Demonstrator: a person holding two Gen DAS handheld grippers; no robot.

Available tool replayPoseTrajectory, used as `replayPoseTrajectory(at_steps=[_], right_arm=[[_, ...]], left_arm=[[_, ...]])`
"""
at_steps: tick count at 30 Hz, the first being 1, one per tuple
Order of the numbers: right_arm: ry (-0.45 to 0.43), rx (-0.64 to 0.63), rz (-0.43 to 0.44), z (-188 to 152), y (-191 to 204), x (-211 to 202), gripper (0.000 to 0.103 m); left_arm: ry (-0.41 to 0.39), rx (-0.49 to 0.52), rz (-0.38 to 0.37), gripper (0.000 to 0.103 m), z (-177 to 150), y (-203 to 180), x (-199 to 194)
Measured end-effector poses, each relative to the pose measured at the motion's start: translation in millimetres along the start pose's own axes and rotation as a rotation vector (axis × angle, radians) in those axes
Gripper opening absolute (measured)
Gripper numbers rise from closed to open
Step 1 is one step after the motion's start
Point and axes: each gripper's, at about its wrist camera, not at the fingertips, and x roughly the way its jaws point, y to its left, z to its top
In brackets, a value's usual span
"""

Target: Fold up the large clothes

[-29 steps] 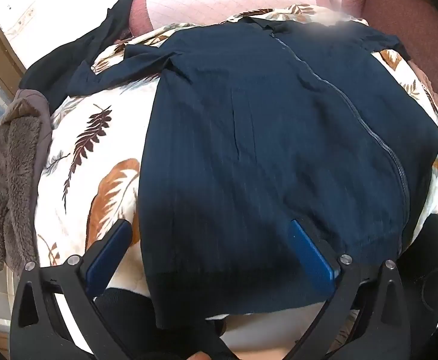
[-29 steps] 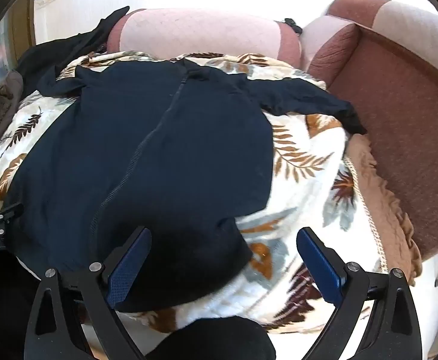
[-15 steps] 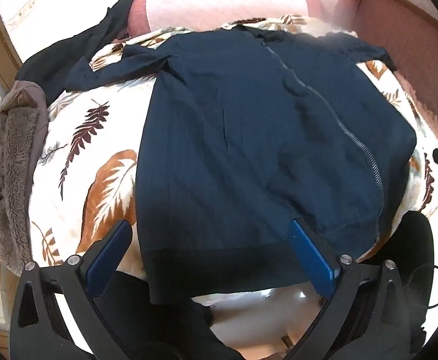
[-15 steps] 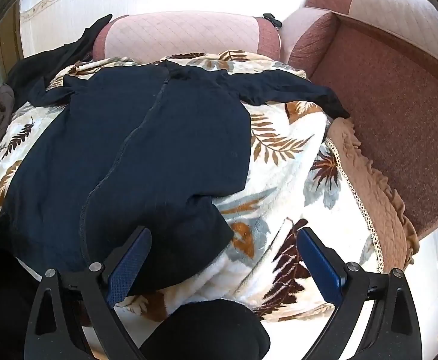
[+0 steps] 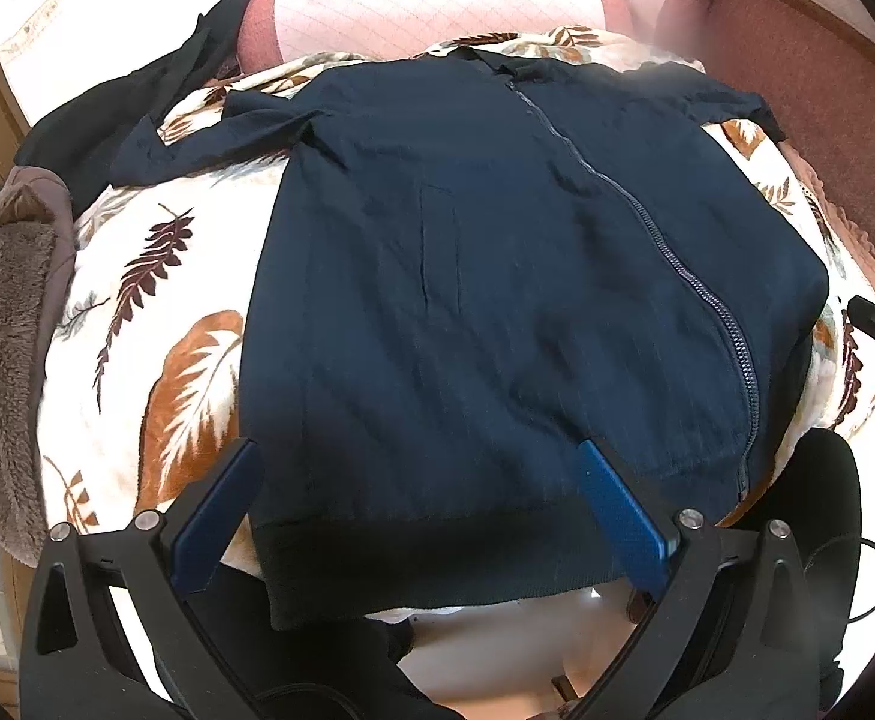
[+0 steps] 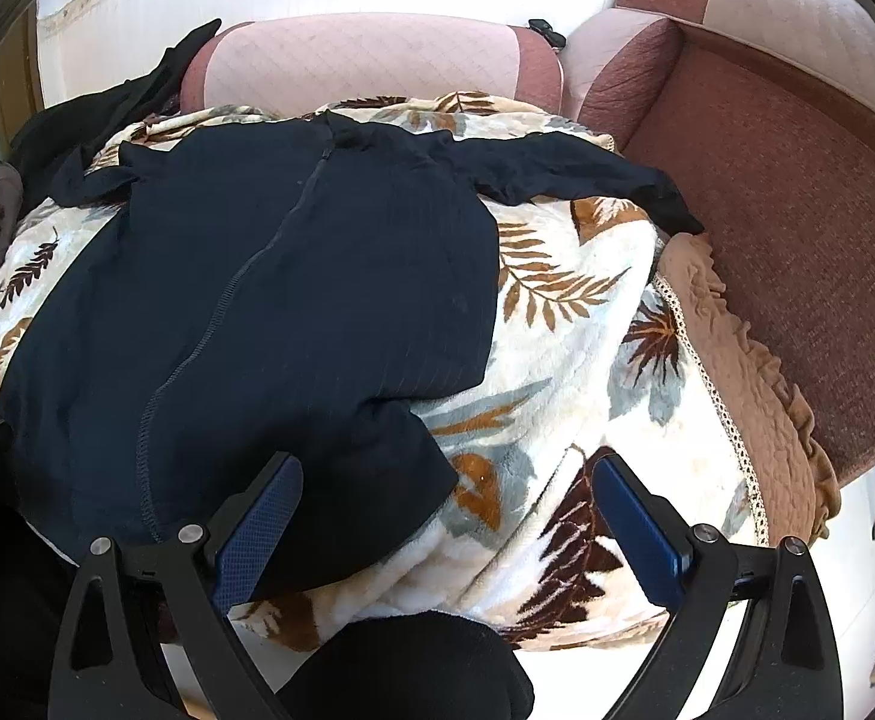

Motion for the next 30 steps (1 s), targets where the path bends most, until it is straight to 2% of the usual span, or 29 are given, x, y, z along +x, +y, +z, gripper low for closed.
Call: replayPoseTrajectory(at_steps=[13,30], right_arm=[[0.012,-0.013,0.009,2,6,6,0.098],[-0.013,0.000,0.007,-2,3,-9,0.098]], left_arm=[[-0.007,0.008,-0.014,0.103,1,-4,0],[-0.023,0.006,-0.019,0.103,-4,-3,-12]])
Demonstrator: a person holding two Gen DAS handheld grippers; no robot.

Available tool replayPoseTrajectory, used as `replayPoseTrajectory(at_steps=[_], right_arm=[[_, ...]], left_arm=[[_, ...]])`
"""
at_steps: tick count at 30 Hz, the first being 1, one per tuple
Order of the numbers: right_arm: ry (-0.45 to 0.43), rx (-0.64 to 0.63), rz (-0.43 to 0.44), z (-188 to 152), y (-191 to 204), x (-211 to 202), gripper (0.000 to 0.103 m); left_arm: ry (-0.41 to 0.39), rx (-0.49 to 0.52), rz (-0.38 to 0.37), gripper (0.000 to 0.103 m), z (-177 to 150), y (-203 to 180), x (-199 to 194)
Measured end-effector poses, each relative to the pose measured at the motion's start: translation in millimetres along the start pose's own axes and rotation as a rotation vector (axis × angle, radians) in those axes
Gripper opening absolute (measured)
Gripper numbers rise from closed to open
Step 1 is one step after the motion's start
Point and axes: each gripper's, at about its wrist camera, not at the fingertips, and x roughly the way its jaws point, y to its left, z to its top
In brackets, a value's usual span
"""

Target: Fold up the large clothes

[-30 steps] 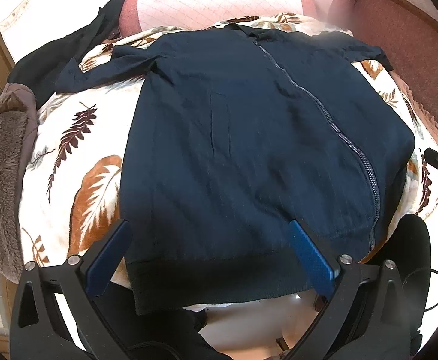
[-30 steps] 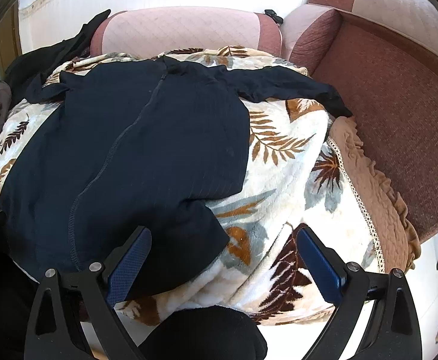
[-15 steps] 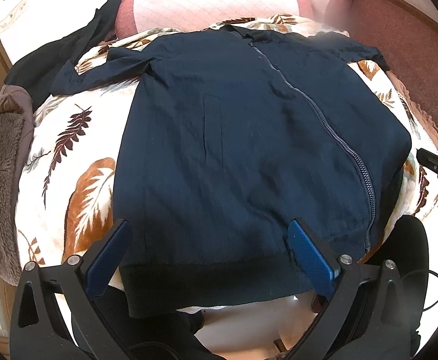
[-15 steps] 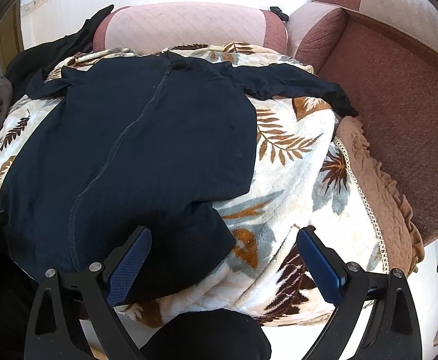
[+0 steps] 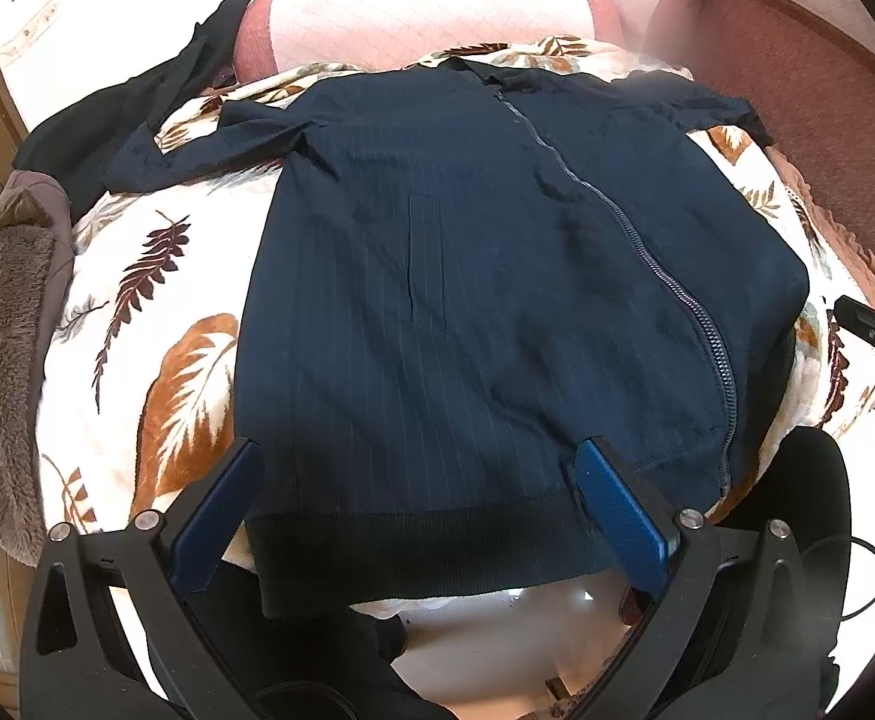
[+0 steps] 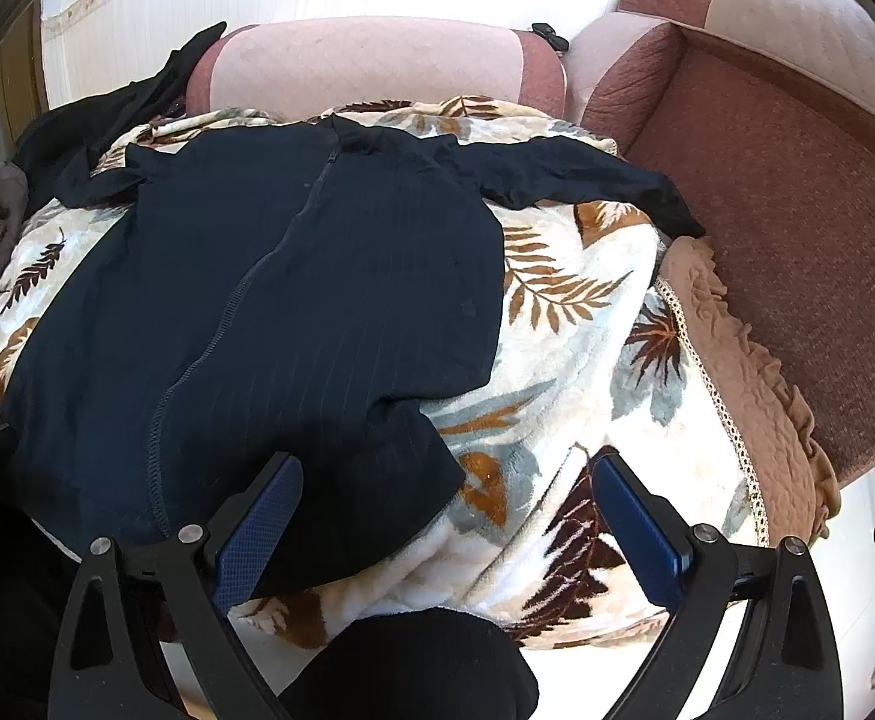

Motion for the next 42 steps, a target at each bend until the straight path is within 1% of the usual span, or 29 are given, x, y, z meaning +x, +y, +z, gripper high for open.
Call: replayPoseTrajectory(at_steps=[15,19,22,23,26,29,32,34,35,37,38,39,40,41,42], right_arm=[[-0.009,0.016,0.015,-4,-5,-6,0.098],[-0.007,0.037,0.075,-5,-12,-4,0.097],[-0.004,0.055,0.125,-7,-22,2,0.096],[0.003,0.061,0.126,-8,-26,5,0.096],[0.033,0.077,0.144,-11,-40,19,0.096],[0.076,0.062,0.220,-19,-48,38,0.096],[0.085,0.019,0.262,-23,-40,57,0.096],[0.062,-0.007,0.308,-18,-30,67,0.094],[0.048,-0.024,0.319,-15,-25,72,0.091],[0.043,-0.084,0.349,-11,-12,83,0.079],[0.066,-0.109,0.383,-11,-6,89,0.059],[0.076,-0.120,0.385,-10,-4,92,0.054],[0.056,-0.133,0.404,-10,-5,88,0.047],[0.070,-0.119,0.457,-7,-10,84,0.012],[0.077,-0.077,0.499,-5,-18,75,0.013]], left_arm=[[0.002,-0.004,-0.010,0.103,-2,0,-4],[0.020,-0.029,-0.029,0.103,-1,5,0],[0.041,-0.065,-0.028,0.103,3,16,6],[0.046,-0.084,-0.022,0.103,4,22,8],[0.061,-0.148,0.031,0.103,6,51,17],[0.109,-0.212,0.091,0.103,2,80,32],[0.167,-0.252,0.100,0.103,-4,95,50],[0.203,-0.272,0.099,0.103,-8,97,61],[0.215,-0.277,0.094,0.103,-9,97,65],[0.234,-0.280,0.082,0.103,-11,95,71],[0.239,-0.275,0.080,0.103,-11,92,73],[0.242,-0.269,0.082,0.103,-9,89,74],[0.241,-0.260,0.086,0.103,-9,87,74],[0.240,-0.252,0.088,0.103,-8,86,73],[0.243,-0.246,0.086,0.103,-8,86,72]])
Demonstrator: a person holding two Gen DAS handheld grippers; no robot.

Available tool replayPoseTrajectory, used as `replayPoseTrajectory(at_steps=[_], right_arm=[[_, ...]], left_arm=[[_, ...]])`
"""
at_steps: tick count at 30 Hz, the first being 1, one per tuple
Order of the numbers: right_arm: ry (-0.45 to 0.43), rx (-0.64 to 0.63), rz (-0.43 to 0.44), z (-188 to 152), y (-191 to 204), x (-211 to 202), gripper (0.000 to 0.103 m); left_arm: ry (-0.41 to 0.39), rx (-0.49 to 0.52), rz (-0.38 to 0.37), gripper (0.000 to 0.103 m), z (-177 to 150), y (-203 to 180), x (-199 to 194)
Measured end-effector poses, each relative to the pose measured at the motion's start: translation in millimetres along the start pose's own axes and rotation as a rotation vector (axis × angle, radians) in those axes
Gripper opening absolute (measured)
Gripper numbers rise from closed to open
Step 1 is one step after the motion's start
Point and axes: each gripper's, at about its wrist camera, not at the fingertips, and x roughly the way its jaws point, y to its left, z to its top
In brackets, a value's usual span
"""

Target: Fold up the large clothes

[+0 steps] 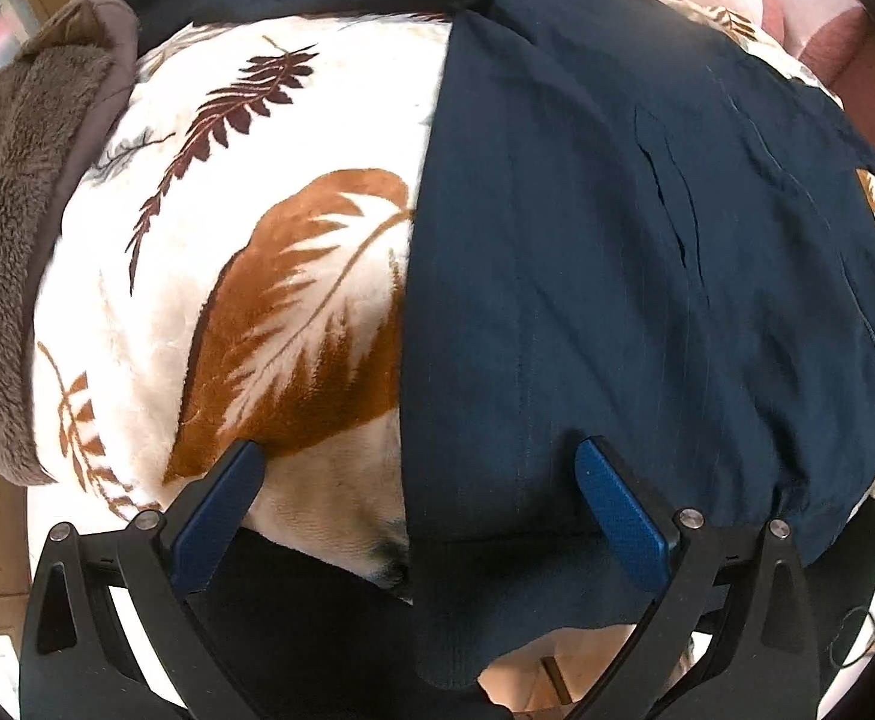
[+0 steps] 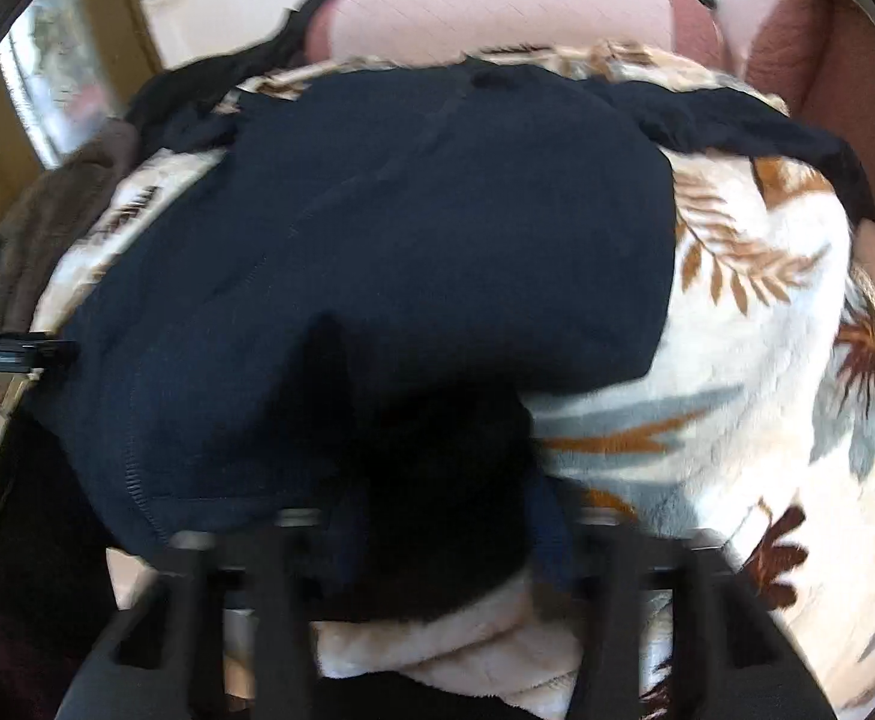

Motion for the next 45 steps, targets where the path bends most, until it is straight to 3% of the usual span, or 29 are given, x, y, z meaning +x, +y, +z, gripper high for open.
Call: replayPoseTrajectory(at_steps=[4,7,8,10,12,16,18,19,20,21,23,25,27,30,32,34,37,39,41,43,45], right_arm=[[-0.124,-0.003,0.112,-13,14,-86,0.013],[-0.112,0.035,0.075,-30,12,-116,0.007],[-0.068,0.046,0.035,-36,8,-112,0.000],[0.048,0.068,-0.137,-48,-2,-93,0.000],[0.140,0.117,-0.241,-58,-15,-76,0.000],[-0.021,0.149,-0.128,-32,-13,-95,0.006],[-0.080,0.114,-0.111,-9,-1,-90,0.015],[-0.094,0.104,-0.120,2,4,-82,0.025],[-0.096,0.097,-0.132,11,9,-72,0.035],[-0.083,0.085,-0.158,20,9,-52,0.039],[-0.019,0.082,-0.187,23,1,-20,0.038],[0.109,0.093,-0.217,23,-9,21,0.034],[0.053,0.115,-0.154,39,-16,4,0.030],[-0.087,0.258,-0.090,77,-61,-36,0.034],[-0.195,0.427,-0.142,107,-122,-61,0.036],[-0.239,0.581,-0.232,130,-183,-68,0.041],[-0.296,0.811,-0.275,153,-263,-61,0.044],[-0.366,0.966,-0.229,164,-310,-49,0.050],[-0.434,1.091,-0.171,168,-344,-34,0.059],[-0.496,1.184,-0.139,174,-374,-17,0.060],[-0.504,1.238,-0.140,180,-393,-3,0.064]], left_arm=[[-0.021,0.003,-0.043,0.103,2,3,-18],[-0.056,0.004,-0.013,0.103,7,6,-21],[-0.052,0.002,-0.003,0.103,10,6,-17],[-0.014,-0.005,0.016,0.103,15,5,-6],[0.014,-0.004,0.005,0.099,15,4,-3],[-0.043,-0.001,-0.052,0.098,21,-3,-29],[-0.099,0.018,-0.057,0.099,29,-14,-41],[-0.117,0.035,-0.050,0.099,33,-22,-41],[-0.130,0.052,-0.043,0.099,39,-30,-39],[-0.135,0.068,-0.031,0.099,44,-38,-33],[-0.103,0.093,-0.001,0.099,53,-50,-8],[-0.041,0.122,0.027,0.097,56,-61,17],[-0.002,0.128,-0.012,0.091,62,-63,22],[-0.071,0.132,-0.064,0.091,88,-64,4],[-0.133,0.138,-0.055,0.092,113,-68,-6],[-0.168,0.137,-0.059,0.092,141,-74,-6],[-0.180,0.129,-0.082,0.092,177,-88,5],[-0.180,0.125,-0.090,0.092,199,-97,17],[-0.176,0.119,-0.104,0.092,212,-109,27],[-0.172,0.119,-0.116,0.092,224,-120,37],[-0.168,0.125,-0.130,0.092,233,-125,44]])
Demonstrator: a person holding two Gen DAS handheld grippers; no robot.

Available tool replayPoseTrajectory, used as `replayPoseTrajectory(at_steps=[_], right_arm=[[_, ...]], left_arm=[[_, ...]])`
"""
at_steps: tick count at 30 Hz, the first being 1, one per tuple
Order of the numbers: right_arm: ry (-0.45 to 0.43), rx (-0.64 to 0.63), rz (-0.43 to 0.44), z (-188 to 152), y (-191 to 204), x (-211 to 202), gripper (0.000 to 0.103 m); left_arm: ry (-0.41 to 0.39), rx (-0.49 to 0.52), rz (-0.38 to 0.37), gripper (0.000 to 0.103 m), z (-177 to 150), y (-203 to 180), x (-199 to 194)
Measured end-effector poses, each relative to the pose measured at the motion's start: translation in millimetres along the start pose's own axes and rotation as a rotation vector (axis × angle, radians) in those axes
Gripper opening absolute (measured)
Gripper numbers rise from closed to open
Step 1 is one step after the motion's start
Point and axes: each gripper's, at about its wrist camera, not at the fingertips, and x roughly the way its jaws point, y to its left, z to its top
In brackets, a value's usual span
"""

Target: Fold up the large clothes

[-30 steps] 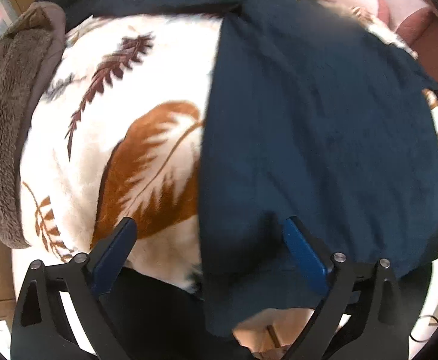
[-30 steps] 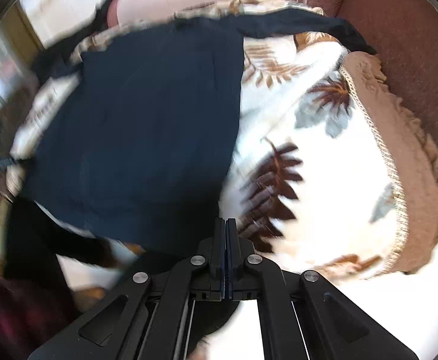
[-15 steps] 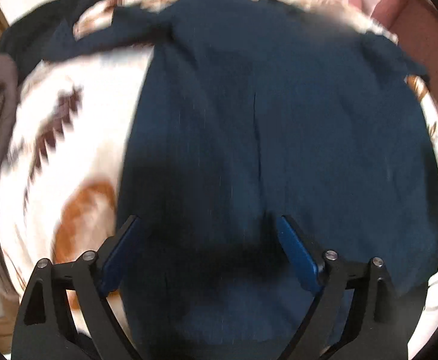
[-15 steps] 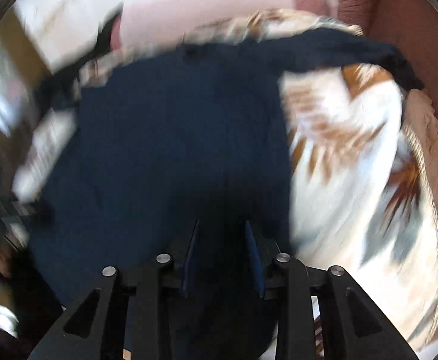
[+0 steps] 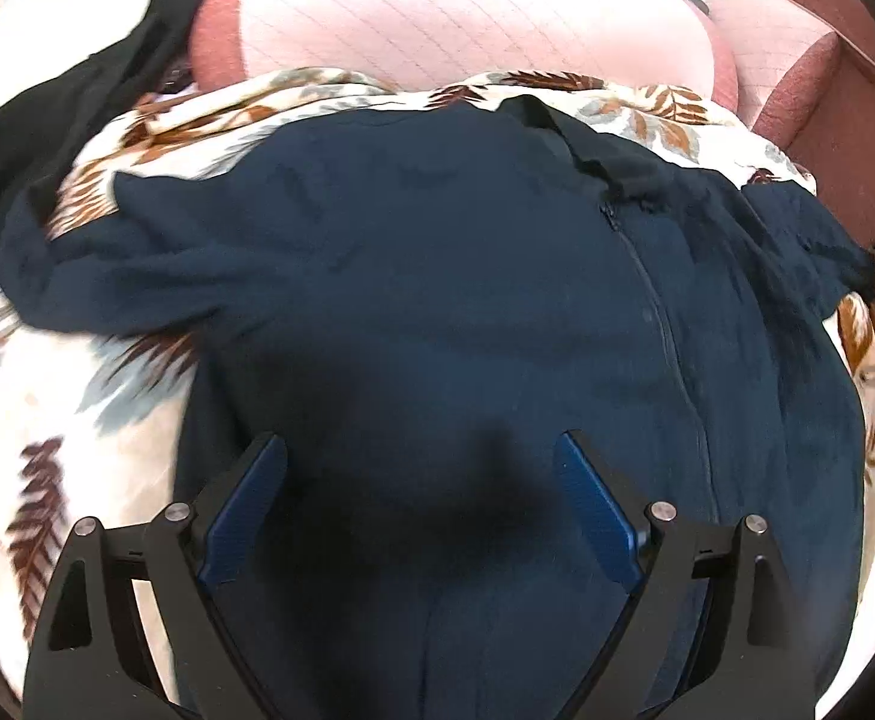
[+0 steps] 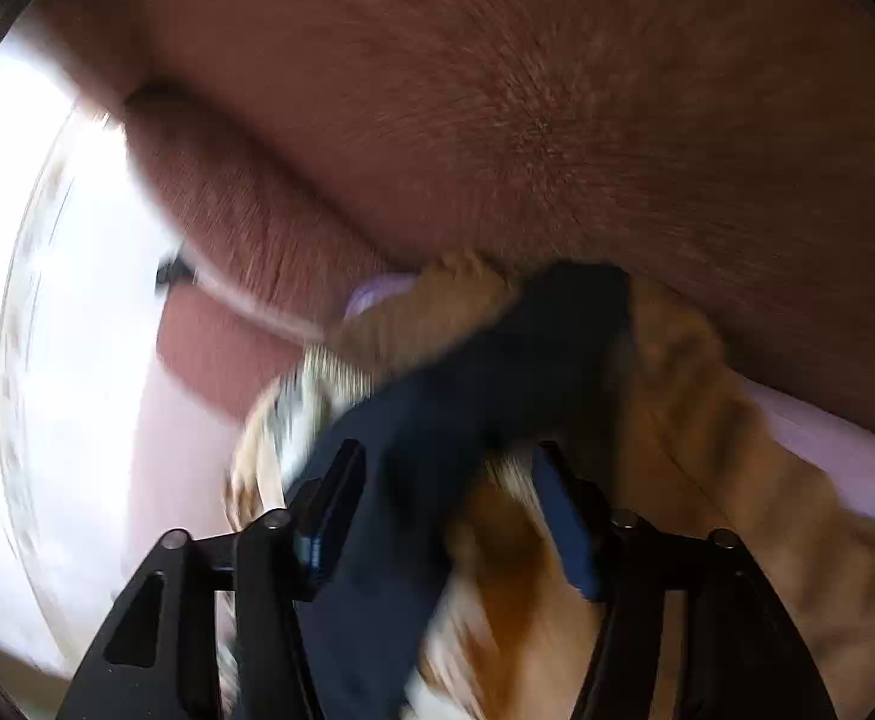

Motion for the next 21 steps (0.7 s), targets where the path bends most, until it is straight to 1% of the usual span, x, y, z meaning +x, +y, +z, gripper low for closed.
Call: replayPoseTrajectory(at_steps=[2,3,4,5,6,8,9,10,11,12,15,16,17,20,21], right_arm=[[0.007,-0.015,-0.043,7,4,21,0.064],[0.004,-0.033,-0.045,8,6,21,0.054],[-0.029,-0.094,-0.035,8,15,20,0.040],[-0.042,-0.140,-0.041,7,25,16,0.000],[-0.088,-0.220,-0.093,9,38,7,0.000],[-0.205,-0.278,-0.185,13,48,-13,0.000],[-0.216,-0.281,-0.221,16,50,-17,0.000],[-0.194,-0.287,-0.262,19,52,-19,0.000],[-0.187,-0.292,-0.273,20,55,-19,0.000],[-0.186,-0.310,-0.259,16,62,-25,0.000],[-0.188,-0.365,-0.180,0,85,-44,0.000],[-0.178,-0.385,-0.136,-9,95,-51,0.000],[-0.167,-0.395,-0.111,-15,102,-53,0.000],[-0.123,-0.454,-0.024,-47,131,-64,0.000],[-0.102,-0.486,0.008,-63,144,-69,0.000]], left_arm=[[0.006,0.008,-0.019,0.092,6,-4,10],[0.010,0.014,-0.024,0.092,7,-9,13],[0.014,0.021,-0.025,0.092,10,-10,17],[0.014,0.026,-0.027,0.092,10,-11,17],[0.010,0.027,-0.030,0.092,11,-10,18],[-0.010,0.029,-0.022,0.092,11,-7,17],[-0.020,0.033,0.005,0.092,10,-5,16],[-0.027,0.029,0.033,0.092,9,-2,16],[-0.029,0.012,0.045,0.092,7,3,17],[-0.025,-0.008,0.042,0.092,7,8,18],[-0.009,-0.062,0.011,0.092,6,20,21],[-0.007,-0.065,0.017,0.092,7,22,21],[-0.011,-0.062,0.027,0.092,8,23,19],[-0.018,-0.071,0.027,0.092,9,26,15],[-0.014,-0.073,0.022,0.092,10,28,15]])
